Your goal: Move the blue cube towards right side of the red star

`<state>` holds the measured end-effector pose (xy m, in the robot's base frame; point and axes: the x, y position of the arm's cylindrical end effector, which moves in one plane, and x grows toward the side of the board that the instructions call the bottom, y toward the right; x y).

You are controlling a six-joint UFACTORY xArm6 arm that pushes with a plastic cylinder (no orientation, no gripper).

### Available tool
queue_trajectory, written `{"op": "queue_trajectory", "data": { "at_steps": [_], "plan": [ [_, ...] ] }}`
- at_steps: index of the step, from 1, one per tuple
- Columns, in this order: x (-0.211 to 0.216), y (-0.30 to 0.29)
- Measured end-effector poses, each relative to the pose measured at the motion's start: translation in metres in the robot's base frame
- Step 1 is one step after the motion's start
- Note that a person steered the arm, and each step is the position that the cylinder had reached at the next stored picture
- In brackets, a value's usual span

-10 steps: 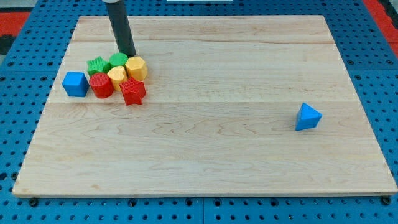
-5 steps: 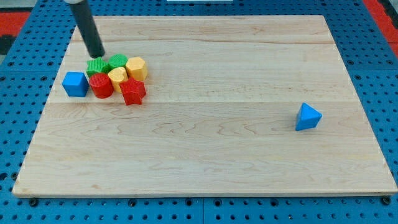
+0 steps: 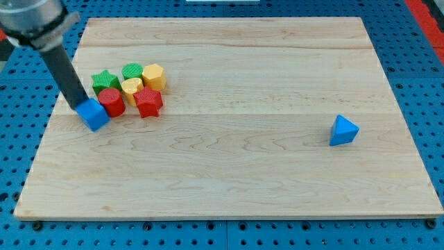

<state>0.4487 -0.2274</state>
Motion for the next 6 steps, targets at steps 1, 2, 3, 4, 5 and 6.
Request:
{"op": "queue_trajectory", "data": {
  "at_steps": [1,2,3,4,5,6],
  "plan": [
    [0.033,0.001],
    [0.057,0.022],
    [0.055,0.072],
    [0.056,0.085],
    [0.059,0.012],
    [0.043,0.029]
  ]
}}
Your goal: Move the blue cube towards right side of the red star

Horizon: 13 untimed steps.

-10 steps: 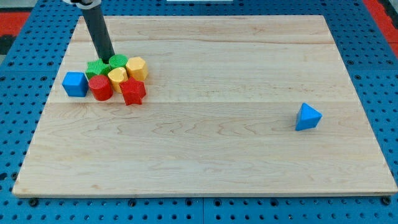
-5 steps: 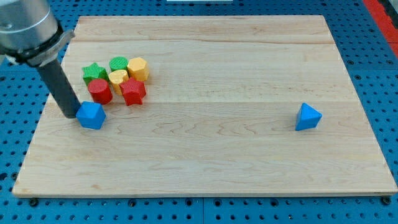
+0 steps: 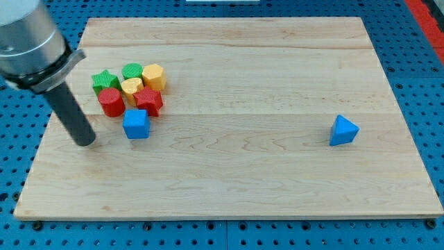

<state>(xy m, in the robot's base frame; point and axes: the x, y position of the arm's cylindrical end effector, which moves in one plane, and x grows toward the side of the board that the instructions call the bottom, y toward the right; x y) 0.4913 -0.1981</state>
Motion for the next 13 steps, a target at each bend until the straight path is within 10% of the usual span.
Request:
{"op": "queue_trajectory", "data": {
  "at_steps": [4,13],
  "plan": [
    [0.013,0.203],
    [-0.085,0.127]
  ]
}}
